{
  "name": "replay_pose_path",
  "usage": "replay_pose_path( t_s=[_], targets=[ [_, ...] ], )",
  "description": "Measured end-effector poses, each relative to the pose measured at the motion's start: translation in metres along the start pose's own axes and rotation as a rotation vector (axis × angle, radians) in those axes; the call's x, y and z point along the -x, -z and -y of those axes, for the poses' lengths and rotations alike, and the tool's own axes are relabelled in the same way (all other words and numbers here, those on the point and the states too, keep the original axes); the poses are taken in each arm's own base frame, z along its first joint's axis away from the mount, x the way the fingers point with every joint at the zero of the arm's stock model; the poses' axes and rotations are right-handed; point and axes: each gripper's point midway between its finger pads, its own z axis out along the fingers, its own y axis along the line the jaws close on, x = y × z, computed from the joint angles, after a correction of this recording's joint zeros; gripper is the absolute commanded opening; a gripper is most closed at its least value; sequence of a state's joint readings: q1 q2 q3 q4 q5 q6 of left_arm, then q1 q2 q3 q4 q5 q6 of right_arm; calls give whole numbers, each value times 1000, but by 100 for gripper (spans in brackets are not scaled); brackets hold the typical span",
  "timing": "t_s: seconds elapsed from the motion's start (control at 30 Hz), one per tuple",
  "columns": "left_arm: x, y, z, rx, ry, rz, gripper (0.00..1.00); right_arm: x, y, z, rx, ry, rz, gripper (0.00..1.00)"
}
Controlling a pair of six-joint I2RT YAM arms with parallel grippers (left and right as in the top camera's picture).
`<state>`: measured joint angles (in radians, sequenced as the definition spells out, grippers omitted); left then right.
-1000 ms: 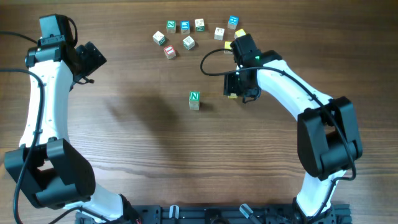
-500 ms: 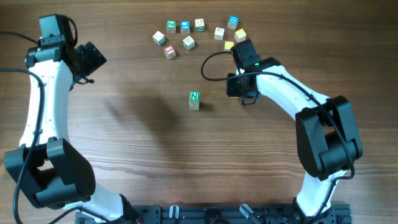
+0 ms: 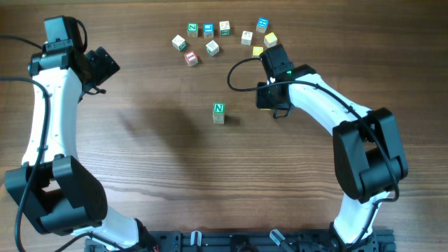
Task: Form a tower
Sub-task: 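Lift the white airplane block out of the cluster with the right gripper, then carry the airplane block toward the green N stack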
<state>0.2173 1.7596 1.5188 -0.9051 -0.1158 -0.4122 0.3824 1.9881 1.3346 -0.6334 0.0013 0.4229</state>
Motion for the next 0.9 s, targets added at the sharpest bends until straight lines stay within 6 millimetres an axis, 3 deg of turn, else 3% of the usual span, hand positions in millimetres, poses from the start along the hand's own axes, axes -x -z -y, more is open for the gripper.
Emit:
replay_pose_path(
  t_s=[0.3, 0.37, 0.43, 0.57, 0.63, 0.67, 0.73, 0.77, 0.83, 0.9],
  targets=[
    [0, 0, 0, 0, 0, -1, 100, 3, 0, -1, 2, 0, 15, 52],
    [0, 0, 0, 0, 0, 0, 100, 4, 0, -1, 2, 0, 15, 48],
    [0, 0, 0, 0, 0, 0, 100, 4, 0, -1, 3, 1, 17, 34],
    [0, 0, 0, 0, 0, 0, 100, 5, 0, -2, 6, 4, 22, 30],
    [0, 0, 0, 0, 0, -1, 100, 5, 0, -2, 6, 4, 22, 32],
    [0, 0, 0, 0, 0, 0, 100, 5, 0, -2, 6, 4, 22, 45],
    [0, 0, 0, 0, 0, 0, 100, 5, 0, -2, 5, 1, 21, 46],
    [0, 0, 0, 0, 0, 0, 100, 4, 0, -1, 3, 4, 15, 44],
    [0, 0, 0, 0, 0, -1, 100, 2, 0, 0, -1, 4, 7, 31],
    [0, 0, 0, 0, 0, 0, 100, 1, 0, 0, -2, 0, 6, 28]
  ],
)
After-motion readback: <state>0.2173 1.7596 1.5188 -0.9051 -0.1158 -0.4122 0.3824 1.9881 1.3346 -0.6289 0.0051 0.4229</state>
